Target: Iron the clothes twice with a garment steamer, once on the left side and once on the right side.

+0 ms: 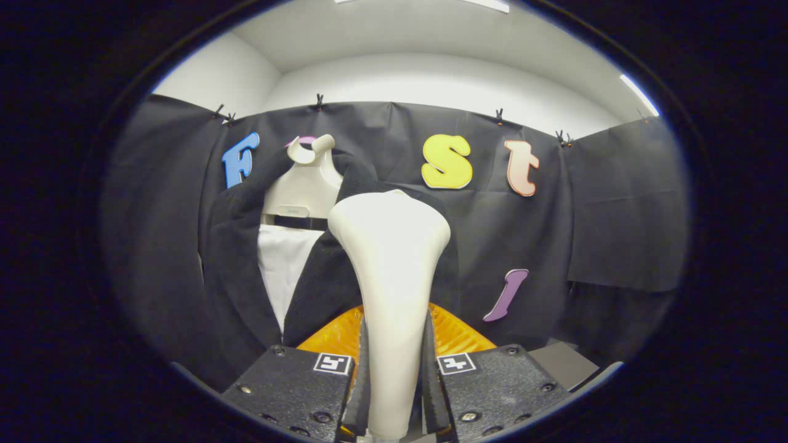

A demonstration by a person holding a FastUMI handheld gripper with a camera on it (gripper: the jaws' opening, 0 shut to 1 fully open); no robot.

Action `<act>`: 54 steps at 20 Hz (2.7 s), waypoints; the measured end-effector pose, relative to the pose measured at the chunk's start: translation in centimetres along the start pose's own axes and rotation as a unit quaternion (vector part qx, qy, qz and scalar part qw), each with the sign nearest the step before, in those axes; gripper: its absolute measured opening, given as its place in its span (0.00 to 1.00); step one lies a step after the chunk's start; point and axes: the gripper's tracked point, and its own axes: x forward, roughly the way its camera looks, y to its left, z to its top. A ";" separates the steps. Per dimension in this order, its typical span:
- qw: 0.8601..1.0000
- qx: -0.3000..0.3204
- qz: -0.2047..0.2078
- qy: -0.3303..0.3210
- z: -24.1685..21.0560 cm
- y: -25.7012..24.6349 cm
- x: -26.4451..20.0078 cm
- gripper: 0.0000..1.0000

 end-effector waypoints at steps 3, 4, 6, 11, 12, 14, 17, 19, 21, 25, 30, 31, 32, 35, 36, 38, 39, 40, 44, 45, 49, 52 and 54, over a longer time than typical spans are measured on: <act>1.000 -0.007 -0.001 0.015 -1.2 0.5 0.4 0.38; 1.000 -0.009 -0.001 0.017 -1.5 0.7 0.4 0.38; 1.000 -0.014 -0.001 0.026 -2.3 0.9 0.5 0.38; 0.999 -0.017 -0.004 0.045 -4.9 1.1 0.3 0.37; 0.999 -0.020 -0.005 0.051 -5.6 1.1 0.2 0.37; 0.998 -0.019 -0.005 0.061 -7.1 1.2 0.3 0.37; 0.997 -0.019 -0.004 0.076 -9.1 1.4 0.1 0.37; 0.996 -0.018 -0.004 0.084 -10.2 1.4 0.0 0.38; 0.996 -0.018 -0.001 0.092 -11.4 1.7 0.1 0.38; 0.994 -0.019 -0.004 0.110 -14.1 1.8 0.0 0.38; 0.992 -0.026 -0.007 0.125 -16.6 1.9 -0.1 0.37; 0.992 -0.028 -0.007 0.126 -17.0 1.8 -0.4 0.37; 0.991 -0.029 -0.008 0.128 -17.4 1.7 -0.4 0.37; 0.990 -0.032 -0.008 0.135 -18.5 1.8 -0.6 0.38; 0.990 -0.033 -0.008 0.138 -18.9 1.8 -0.7 0.37; 0.988 -0.036 -0.008 0.147 -20.1 1.9 -1.0 0.37; 0.988 -0.037 -0.008 0.152 -20.7 2.0 -1.2 0.37; 0.987 -0.037 -0.008 0.156 -21.2 2.0 -1.4 0.38; 0.984 -0.045 -0.006 0.170 -23.0 1.9 -2.0 0.38; 0.984 -0.050 -0.006 0.174 -23.3 1.8 -2.1 0.38; 0.981 -0.065 -0.013 0.184 -25.5 1.7 -2.8 0.37; 0.978 -0.078 -0.017 0.191 -27.2 1.6 -3.4 0.38; 0.977 -0.085 -0.019 0.194 -27.9 1.6 -3.7 0.38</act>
